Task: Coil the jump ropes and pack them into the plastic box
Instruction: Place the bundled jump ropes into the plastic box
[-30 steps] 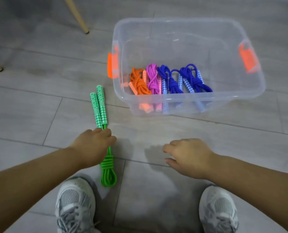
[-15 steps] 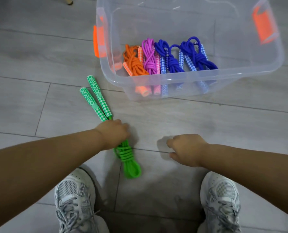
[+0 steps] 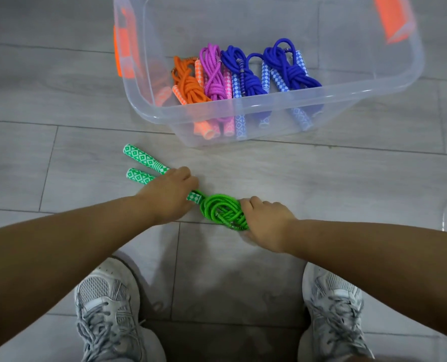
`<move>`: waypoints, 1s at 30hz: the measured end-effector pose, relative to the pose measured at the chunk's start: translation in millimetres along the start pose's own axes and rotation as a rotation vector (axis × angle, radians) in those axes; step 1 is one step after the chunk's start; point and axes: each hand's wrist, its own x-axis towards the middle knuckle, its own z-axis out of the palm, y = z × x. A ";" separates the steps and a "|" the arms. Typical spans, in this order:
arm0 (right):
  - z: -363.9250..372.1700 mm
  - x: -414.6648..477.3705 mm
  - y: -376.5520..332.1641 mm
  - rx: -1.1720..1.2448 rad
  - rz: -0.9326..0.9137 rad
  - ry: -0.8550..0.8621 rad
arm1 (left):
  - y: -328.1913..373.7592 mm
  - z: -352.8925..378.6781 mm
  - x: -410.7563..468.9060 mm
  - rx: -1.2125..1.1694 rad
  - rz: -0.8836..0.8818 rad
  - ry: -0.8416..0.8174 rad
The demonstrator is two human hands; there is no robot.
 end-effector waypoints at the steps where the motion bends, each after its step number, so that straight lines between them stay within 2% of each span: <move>1: -0.1 1.2 0.5 0.042 0.026 -0.011 | -6.5 0.5 -4.8 0.026 0.007 -0.008; 5: -3.6 2.3 4.6 0.249 0.156 -0.028 | -17.3 0.8 -11.3 0.243 -0.095 -0.156; 11: -10.2 5.4 14.2 0.341 0.216 -0.045 | -7.5 1.3 0.7 0.340 -0.171 -0.026; 17: -12.8 4.1 15.6 0.352 0.225 -0.011 | -1.7 -6.9 15.2 0.379 -0.172 -0.125; 20: -13.7 5.0 12.9 0.390 0.250 0.014 | 8.1 -2.7 14.5 0.071 -0.294 -0.243; 23: -13.1 6.7 8.3 0.391 0.270 0.077 | 23.1 4.4 14.9 -0.292 -0.378 -0.246; 27: -8.0 5.3 -4.1 0.233 0.260 0.106 | 48.1 8.2 21.6 -0.907 -0.505 -0.256; 30: 0.0 4.9 -14.8 0.134 0.282 0.088 | 57.3 3.8 25.3 -1.062 -0.532 -0.304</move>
